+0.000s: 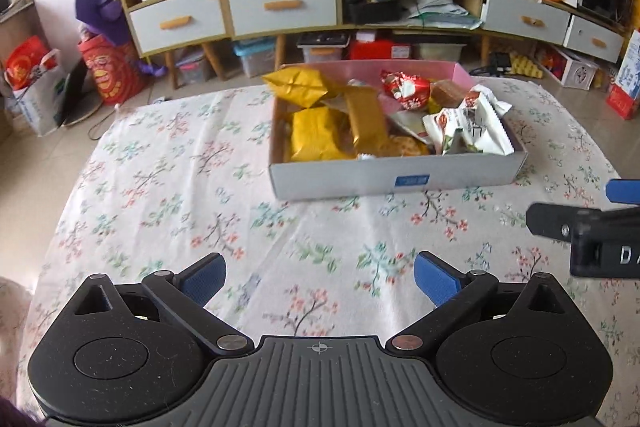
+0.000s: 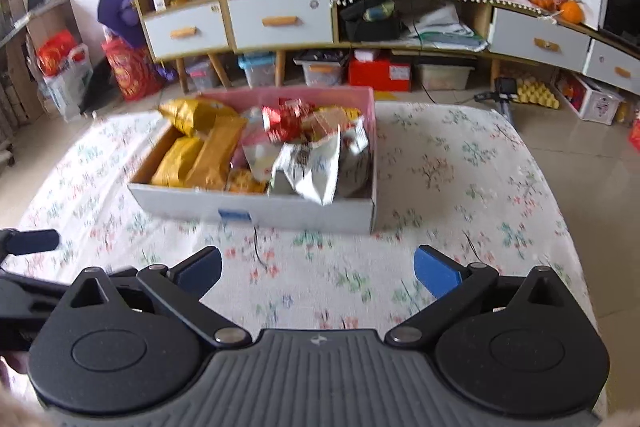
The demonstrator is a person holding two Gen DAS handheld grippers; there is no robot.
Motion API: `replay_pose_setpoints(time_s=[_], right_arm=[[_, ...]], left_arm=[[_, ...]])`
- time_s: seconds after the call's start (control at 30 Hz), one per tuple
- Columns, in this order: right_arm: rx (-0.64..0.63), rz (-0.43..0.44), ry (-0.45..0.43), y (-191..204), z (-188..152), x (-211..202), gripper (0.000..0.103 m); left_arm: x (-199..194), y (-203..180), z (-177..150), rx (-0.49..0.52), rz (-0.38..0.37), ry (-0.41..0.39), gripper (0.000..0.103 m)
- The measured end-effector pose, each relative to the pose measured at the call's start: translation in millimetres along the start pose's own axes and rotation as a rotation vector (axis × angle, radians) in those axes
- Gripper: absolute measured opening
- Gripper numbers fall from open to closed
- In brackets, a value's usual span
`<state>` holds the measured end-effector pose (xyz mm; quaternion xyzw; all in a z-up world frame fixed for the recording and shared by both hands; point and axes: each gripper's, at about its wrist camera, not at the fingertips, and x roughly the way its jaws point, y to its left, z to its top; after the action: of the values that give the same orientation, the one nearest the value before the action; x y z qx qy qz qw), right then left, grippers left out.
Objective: Organize snacks
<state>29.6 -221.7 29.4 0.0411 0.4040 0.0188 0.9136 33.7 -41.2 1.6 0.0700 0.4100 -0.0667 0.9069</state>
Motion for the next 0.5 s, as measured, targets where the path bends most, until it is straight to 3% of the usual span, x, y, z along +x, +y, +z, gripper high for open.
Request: replay_pose_setpoints(time_s=[0.5], right_arm=[[0.002,-0.051,0.078,1,-5,3,0.103]], left_arm=[[-4,13,-4,-0.064,0.029,0.045,0.101]])
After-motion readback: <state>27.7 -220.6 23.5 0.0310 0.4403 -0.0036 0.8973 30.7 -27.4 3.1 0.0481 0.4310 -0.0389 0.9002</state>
